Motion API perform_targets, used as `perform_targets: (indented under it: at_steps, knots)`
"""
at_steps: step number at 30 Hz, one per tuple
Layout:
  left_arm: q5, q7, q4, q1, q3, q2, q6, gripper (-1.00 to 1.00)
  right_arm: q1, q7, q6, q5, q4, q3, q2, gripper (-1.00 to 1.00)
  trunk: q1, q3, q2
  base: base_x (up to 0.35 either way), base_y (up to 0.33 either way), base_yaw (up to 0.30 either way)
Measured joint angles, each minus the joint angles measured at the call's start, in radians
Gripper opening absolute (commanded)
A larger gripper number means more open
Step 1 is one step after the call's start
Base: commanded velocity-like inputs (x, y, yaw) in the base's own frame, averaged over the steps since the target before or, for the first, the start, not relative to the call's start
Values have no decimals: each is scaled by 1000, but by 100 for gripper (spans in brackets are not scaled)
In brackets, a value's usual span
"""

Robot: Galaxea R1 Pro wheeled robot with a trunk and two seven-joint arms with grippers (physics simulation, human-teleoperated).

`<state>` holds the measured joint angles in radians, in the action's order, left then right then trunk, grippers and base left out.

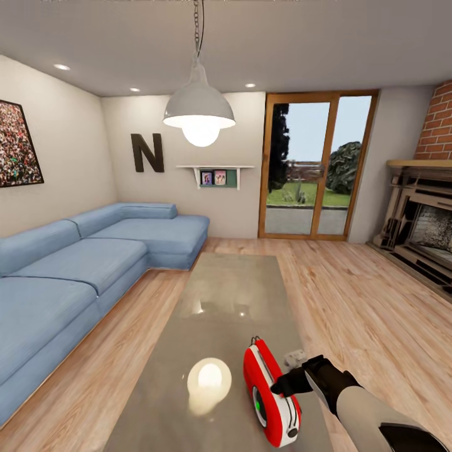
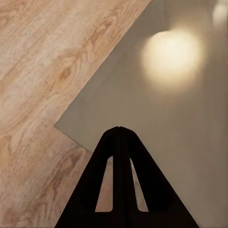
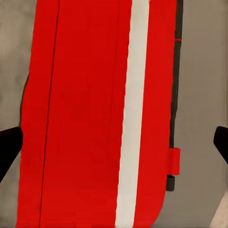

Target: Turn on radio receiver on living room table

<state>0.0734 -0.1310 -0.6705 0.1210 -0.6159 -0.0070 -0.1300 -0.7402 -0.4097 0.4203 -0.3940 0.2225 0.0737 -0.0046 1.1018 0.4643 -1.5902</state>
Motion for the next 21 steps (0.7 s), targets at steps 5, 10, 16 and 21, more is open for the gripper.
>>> perform_targets:
  at_steps: [5, 10, 16, 21]
  knots:
    - [1, -1, 46, 0, 5, 8, 51, -100, 0, 3, 0, 0, 0, 0, 0, 100, -19, -16, 35, 0, 0, 0]
    - [2, -1, 52, 0, 7, 10, 56, -100, -1, 5, 0, 0, 0, 0, 0, 100, -38, -31, 70, 0, 0, 0]
    - [2, -1, 52, 0, 6, 12, 56, -100, -1, 3, 0, 0, 0, 0, 0, 100, -61, -50, 112, -27, -26, 0]
    - [2, 0, 52, 0, 7, 11, 56, -100, 0, 2, 0, 0, 0, 0, 0, 100, -80, -66, 147, -177, -173, 0]
